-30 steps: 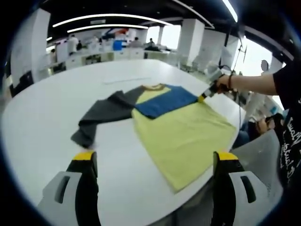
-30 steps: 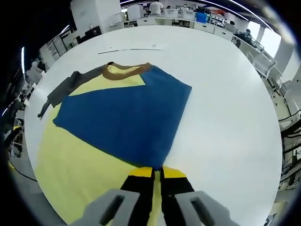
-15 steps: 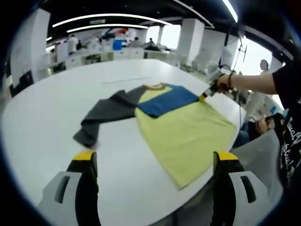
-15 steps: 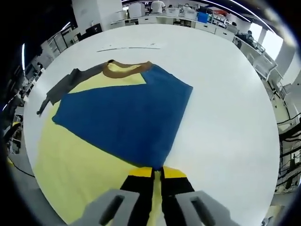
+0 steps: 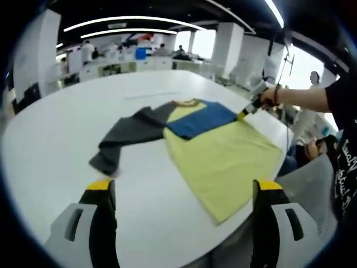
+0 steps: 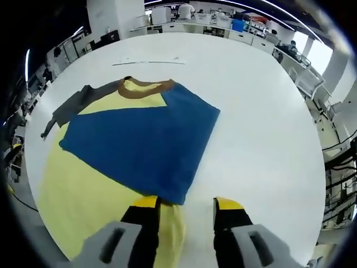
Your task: Fold the garment on the visible template until the final outline fits inside the template.
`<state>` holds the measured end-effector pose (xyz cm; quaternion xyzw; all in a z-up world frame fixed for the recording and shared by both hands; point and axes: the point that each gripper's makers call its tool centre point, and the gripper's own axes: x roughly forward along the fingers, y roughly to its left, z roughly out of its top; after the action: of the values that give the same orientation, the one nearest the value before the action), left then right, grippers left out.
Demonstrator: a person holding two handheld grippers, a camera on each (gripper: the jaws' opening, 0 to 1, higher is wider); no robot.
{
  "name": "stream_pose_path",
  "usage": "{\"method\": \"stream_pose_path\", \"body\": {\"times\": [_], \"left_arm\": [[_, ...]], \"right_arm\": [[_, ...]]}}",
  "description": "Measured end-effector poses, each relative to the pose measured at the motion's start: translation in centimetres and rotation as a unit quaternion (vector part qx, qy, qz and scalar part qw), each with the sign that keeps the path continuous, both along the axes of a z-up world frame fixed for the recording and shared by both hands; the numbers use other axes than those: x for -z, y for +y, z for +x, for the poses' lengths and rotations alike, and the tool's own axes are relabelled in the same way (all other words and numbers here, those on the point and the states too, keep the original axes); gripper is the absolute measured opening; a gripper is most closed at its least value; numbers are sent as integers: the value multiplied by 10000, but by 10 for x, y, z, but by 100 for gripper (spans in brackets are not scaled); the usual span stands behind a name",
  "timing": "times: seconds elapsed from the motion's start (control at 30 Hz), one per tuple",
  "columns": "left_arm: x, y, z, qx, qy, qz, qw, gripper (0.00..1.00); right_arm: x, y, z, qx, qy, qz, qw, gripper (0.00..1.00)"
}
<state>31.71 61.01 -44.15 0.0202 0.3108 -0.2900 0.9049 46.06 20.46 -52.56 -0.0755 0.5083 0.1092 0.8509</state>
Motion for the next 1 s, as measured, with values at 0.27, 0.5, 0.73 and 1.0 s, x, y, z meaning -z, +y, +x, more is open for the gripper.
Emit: {"method": "stream_pose_path", "body": {"times": [0.27,0.5,0.73,1.0], "left_arm": [[-9,7,11,-79,-149,-31,9999,99],[-17,16,18,-156,-282,-39,9995,99],[-22,26,25,-167,-346,31,9993,98],[-31,32,36,-280,-492,-129,9983,93]], "right_arm": [[-21,16,1,-54,-364,292,9989,62],[-40,37,-9,-297,-611,642,9956,80],[-60,51,-24,-666,-864,733,9913,94],[-79,63,-49,-945,-1041,899,9860,99]]}}
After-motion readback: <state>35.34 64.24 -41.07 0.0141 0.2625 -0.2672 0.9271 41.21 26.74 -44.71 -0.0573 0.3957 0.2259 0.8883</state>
